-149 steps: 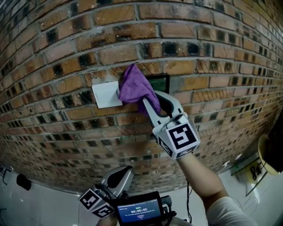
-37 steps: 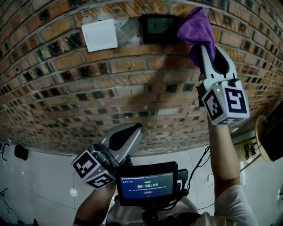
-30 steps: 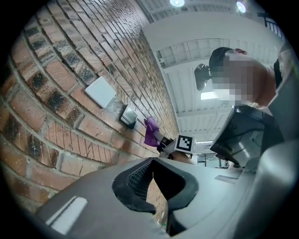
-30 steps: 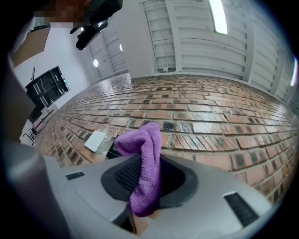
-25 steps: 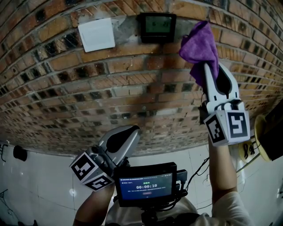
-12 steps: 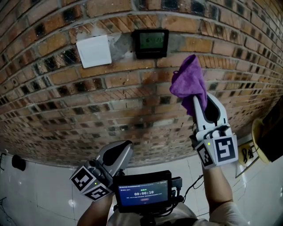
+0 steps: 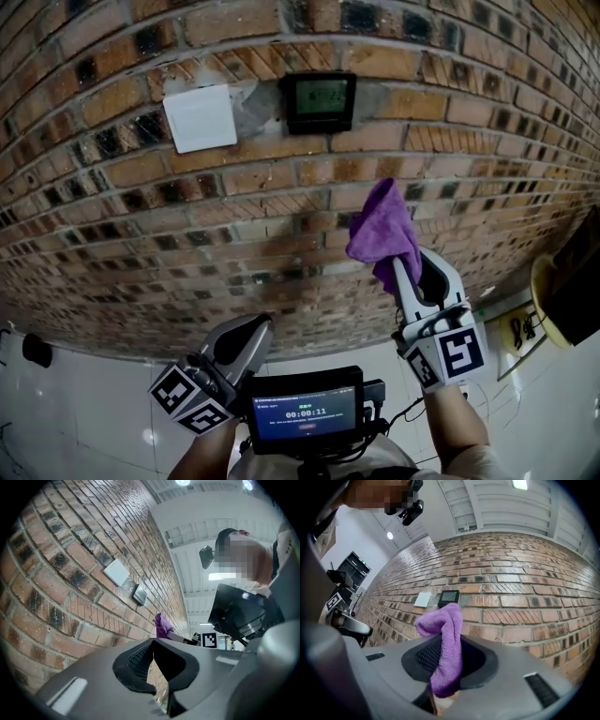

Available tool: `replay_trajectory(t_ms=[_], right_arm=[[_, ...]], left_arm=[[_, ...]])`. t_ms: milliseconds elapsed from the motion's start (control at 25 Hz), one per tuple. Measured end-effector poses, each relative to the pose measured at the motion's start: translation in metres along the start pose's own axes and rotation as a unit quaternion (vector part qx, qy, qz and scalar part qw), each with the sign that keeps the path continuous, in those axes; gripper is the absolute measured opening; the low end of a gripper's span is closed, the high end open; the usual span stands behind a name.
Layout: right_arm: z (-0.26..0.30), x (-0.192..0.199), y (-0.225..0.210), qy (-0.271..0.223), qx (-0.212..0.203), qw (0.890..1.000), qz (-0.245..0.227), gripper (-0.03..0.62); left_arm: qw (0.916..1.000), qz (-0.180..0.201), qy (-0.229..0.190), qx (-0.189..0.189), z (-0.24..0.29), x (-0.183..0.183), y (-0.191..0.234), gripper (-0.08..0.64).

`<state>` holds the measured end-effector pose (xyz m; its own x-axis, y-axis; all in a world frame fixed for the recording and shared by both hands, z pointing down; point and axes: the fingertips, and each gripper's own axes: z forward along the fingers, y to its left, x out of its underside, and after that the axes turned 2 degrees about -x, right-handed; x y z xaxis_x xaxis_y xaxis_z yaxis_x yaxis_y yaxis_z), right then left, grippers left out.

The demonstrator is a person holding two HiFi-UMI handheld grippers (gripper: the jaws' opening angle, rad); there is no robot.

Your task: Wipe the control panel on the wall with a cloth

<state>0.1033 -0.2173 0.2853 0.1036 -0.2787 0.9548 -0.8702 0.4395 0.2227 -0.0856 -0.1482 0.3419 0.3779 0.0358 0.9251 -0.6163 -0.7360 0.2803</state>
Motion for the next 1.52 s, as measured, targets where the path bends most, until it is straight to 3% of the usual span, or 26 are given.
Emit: replay_trajectory(t_ms=[560, 1520], right_arm=[[-0.027, 0.048, 0.032, 0.082, -0.041, 0.995, 0.038, 0.104], [-0.020, 0.050, 0.062, 0.085, -0.082, 0.993, 0.023, 0.103]], left_arm=[[0.9994, -0.024, 0.016, -0.019, -0.028, 0.017, -0.003, -0.012], [0.9992, -0.032, 0.019, -0.016, -0.028, 0.025, -0.009, -0.012]])
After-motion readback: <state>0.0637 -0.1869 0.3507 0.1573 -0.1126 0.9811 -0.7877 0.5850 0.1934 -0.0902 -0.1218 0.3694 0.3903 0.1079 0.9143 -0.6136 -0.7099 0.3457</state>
